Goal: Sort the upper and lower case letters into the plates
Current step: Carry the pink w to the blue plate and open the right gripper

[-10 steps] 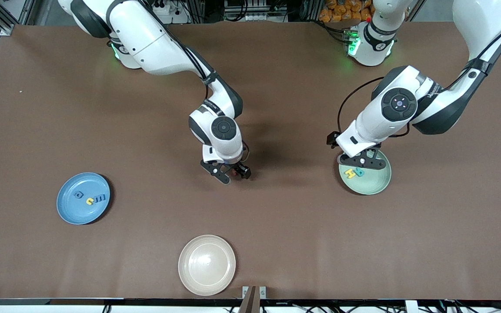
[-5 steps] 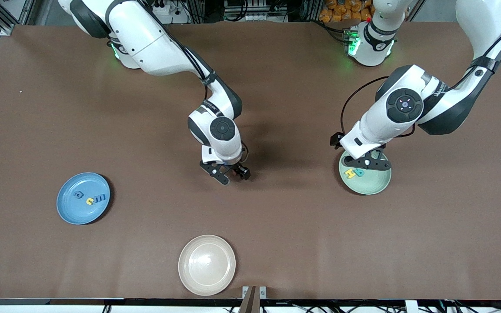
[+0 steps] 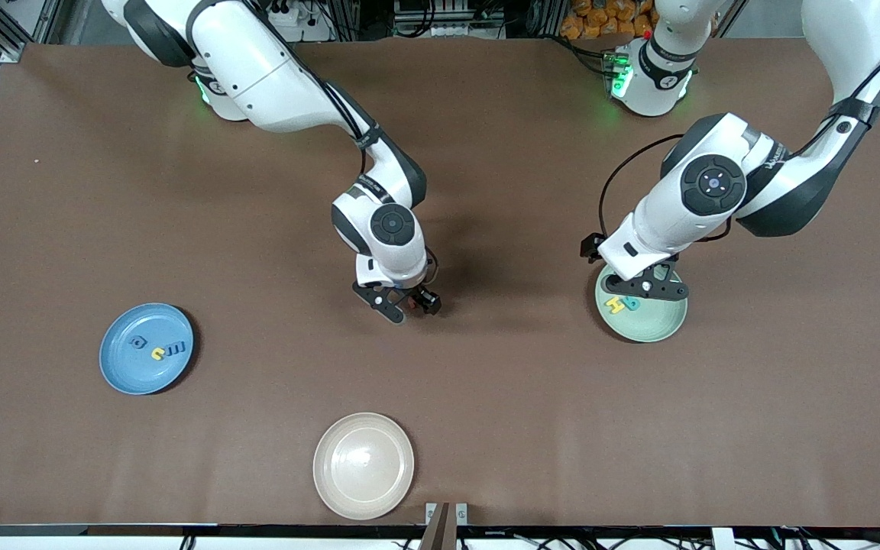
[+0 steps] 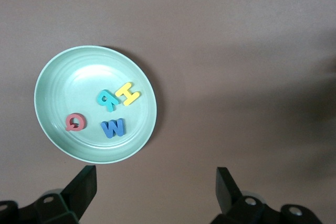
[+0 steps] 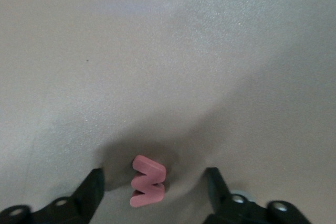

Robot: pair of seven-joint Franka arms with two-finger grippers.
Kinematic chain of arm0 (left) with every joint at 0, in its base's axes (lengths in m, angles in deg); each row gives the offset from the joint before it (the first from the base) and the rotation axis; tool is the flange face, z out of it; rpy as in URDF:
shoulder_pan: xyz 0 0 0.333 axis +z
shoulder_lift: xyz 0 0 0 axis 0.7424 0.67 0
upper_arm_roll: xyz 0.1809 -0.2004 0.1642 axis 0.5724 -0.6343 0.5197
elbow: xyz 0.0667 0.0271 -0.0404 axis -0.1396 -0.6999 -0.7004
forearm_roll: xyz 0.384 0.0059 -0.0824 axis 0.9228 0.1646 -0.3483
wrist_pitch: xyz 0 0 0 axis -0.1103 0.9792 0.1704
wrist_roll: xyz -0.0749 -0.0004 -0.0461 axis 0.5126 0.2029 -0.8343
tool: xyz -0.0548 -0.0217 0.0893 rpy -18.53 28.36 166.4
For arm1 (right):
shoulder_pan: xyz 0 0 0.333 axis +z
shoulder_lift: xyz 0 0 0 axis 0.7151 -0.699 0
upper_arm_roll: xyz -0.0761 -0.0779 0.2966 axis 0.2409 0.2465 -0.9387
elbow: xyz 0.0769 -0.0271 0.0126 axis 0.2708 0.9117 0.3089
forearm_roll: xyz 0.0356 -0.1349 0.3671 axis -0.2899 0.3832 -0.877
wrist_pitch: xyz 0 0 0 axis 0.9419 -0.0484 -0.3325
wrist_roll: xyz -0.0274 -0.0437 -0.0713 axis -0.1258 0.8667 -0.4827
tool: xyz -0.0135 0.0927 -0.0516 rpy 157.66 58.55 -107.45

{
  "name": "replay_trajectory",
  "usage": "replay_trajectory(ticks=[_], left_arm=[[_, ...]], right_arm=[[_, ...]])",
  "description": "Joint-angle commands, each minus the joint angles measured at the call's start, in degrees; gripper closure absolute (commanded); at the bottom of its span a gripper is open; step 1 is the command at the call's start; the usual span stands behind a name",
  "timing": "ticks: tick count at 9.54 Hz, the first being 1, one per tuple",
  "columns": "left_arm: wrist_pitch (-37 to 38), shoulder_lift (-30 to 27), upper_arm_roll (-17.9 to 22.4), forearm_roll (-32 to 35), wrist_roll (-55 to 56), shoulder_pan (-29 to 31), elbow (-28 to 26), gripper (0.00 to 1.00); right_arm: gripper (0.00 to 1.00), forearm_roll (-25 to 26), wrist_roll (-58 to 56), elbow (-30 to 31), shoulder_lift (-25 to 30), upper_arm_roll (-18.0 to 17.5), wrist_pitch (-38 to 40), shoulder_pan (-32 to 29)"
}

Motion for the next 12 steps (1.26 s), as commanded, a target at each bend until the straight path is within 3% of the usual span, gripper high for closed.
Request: replay_trajectory(ticks=[1, 8, 12], left_arm=[[2.6, -0.4, -0.5, -1.3, 0.2, -0.4, 1.6, 0.0], [3.1, -0.4, -0.5, -1.3, 0.1, -0.5, 2.2, 0.0], [3.1, -0.4, -0.5, -1.3, 0.1, -0.5, 2.3, 0.0]], right_arm=[[1.0, 0.8, 0.1, 0.0, -0.3, -0.3, -1.8, 0.0], [1.0, 1.1, -7.5, -0.1, 2.6, -0.3, -0.2, -2.8], [1.0, 1.1, -25.8, 0.6, 9.1, 0.3, 11.3, -11.9]])
